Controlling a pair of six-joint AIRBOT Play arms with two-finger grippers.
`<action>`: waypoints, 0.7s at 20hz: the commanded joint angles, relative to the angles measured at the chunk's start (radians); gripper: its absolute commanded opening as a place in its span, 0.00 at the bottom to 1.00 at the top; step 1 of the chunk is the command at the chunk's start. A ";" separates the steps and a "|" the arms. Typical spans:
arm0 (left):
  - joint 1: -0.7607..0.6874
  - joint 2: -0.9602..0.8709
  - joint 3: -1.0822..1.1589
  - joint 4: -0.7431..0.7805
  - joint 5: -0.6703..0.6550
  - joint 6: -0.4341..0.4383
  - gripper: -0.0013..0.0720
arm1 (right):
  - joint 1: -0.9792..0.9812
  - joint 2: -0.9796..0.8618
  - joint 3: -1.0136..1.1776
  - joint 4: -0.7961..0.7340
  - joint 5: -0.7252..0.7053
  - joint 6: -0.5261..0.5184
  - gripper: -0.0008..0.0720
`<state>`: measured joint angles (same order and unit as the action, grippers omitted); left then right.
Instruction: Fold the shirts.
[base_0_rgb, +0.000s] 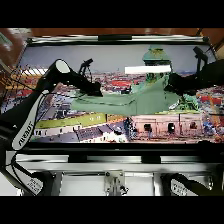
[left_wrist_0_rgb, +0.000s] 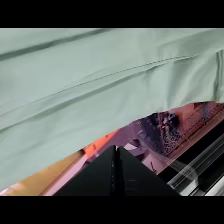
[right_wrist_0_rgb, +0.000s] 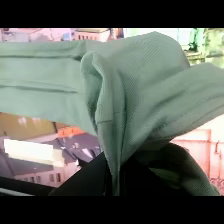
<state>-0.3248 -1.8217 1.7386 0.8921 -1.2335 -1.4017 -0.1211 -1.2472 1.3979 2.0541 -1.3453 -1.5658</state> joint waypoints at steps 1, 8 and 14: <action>-0.126 -0.001 -0.031 -0.003 0.097 -0.012 0.06 | 0.000 0.124 0.001 0.008 -0.080 0.055 0.10; -0.301 -0.095 -0.051 -0.180 0.356 -0.051 0.06 | 0.000 0.238 0.001 0.018 -0.171 0.117 0.10; -0.393 -0.205 -0.049 -0.383 0.359 -0.044 0.06 | -0.001 0.255 0.007 0.047 -0.172 0.126 0.10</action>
<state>-0.6750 -1.9816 1.6897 0.6285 -0.8932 -1.4525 -0.1211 -1.0012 1.4021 2.0937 -1.5112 -1.4490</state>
